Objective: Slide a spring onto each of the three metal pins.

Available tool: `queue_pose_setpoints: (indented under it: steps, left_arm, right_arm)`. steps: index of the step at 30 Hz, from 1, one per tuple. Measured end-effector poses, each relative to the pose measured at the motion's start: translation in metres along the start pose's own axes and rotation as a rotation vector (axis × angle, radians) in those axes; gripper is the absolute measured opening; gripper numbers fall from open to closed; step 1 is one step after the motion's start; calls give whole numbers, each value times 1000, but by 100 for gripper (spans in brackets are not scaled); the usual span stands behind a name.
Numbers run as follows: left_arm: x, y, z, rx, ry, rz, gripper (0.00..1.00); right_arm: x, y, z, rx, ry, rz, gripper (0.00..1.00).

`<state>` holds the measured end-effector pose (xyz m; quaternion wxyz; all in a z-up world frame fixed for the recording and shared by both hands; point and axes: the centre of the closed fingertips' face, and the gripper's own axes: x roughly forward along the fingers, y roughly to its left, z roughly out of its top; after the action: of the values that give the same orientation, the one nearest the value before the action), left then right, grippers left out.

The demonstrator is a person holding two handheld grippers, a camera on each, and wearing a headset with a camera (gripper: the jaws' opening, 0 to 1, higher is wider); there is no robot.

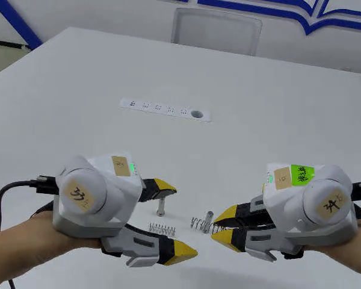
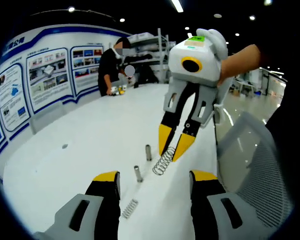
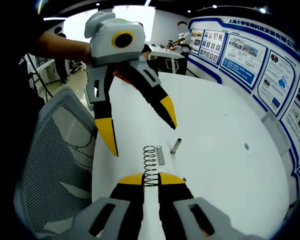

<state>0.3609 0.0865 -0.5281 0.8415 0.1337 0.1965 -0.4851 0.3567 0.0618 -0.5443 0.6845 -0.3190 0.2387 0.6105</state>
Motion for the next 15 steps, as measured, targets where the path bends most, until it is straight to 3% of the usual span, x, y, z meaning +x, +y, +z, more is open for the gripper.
queue_pose_setpoints:
  steps: [15]
  left_arm:
    - [6,-20,2,16,1,-77,26]
  right_arm:
    - [-3,13,15,-82,-1,18,10]
